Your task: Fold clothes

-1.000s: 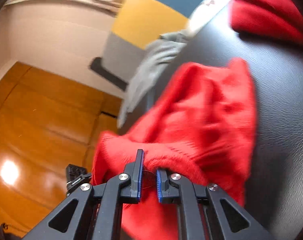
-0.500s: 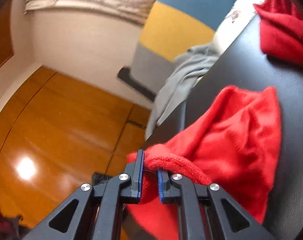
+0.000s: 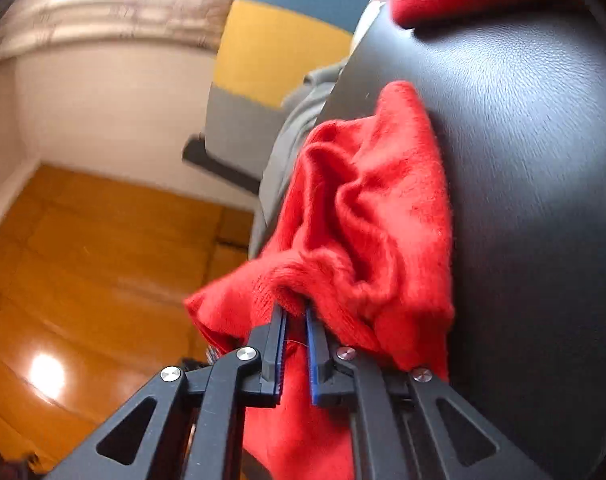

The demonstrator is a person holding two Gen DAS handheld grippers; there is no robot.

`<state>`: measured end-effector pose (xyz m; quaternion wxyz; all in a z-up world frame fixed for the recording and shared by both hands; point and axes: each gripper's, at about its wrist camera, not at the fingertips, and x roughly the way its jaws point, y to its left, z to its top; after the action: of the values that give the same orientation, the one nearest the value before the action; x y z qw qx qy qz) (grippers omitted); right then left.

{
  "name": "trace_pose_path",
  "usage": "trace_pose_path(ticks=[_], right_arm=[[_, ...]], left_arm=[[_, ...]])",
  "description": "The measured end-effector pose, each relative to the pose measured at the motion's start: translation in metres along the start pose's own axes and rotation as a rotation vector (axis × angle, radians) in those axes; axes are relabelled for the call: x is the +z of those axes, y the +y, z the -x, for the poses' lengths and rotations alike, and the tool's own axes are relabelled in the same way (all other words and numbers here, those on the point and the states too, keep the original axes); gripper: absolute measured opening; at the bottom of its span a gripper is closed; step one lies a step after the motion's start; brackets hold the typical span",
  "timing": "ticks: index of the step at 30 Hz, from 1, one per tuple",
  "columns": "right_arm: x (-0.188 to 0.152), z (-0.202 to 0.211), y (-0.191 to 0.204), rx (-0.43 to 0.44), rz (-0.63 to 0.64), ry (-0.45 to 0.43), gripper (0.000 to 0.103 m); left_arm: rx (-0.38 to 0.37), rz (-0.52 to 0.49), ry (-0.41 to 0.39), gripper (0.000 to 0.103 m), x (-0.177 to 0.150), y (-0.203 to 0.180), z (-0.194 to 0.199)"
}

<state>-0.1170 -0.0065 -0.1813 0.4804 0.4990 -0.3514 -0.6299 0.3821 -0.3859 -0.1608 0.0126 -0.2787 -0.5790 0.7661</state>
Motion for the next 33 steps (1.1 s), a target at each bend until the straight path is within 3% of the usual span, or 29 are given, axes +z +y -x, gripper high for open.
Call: trace_pose_path(ticks=[5,9,14,18,21,22,23,27,29,33], right_arm=[[-0.028,0.022,0.027,-0.029,0.052,0.036,0.030],[-0.041,0.022,0.053,-0.018,0.105,0.104,0.038],[-0.048,-0.001,0.066,-0.052,0.146,0.203,0.041],[-0.041,-0.023,0.066,-0.127,0.150,0.224,0.041],[-0.039,-0.029,0.061,-0.134,0.134,0.220,0.037],[-0.039,-0.029,0.063,-0.106,0.136,0.218,0.035],[-0.037,-0.028,0.066,-0.044,0.122,0.216,0.035],[-0.013,-0.022,0.079,0.075,0.104,0.113,0.037],[0.006,-0.021,0.079,0.114,0.065,0.043,0.041],[0.029,-0.029,0.077,0.052,0.046,-0.008,0.041]], left_arm=[[0.055,-0.007,0.003,0.009,-0.039,-0.001,0.037],[0.053,0.006,-0.012,0.016,-0.052,-0.005,0.058],[-0.006,0.017,-0.030,0.061,-0.051,-0.025,0.060],[0.035,0.001,-0.012,0.059,-0.047,-0.029,0.052],[0.053,-0.002,0.021,0.039,-0.041,-0.026,0.044],[0.035,0.009,0.037,0.027,-0.038,-0.024,0.042],[0.017,0.020,0.053,0.026,-0.034,-0.022,0.039],[-0.113,0.062,-0.008,0.027,-0.008,-0.032,0.044],[-0.170,0.093,-0.054,0.039,0.008,-0.036,0.048],[-0.084,0.035,-0.103,0.046,0.026,-0.048,0.053]])
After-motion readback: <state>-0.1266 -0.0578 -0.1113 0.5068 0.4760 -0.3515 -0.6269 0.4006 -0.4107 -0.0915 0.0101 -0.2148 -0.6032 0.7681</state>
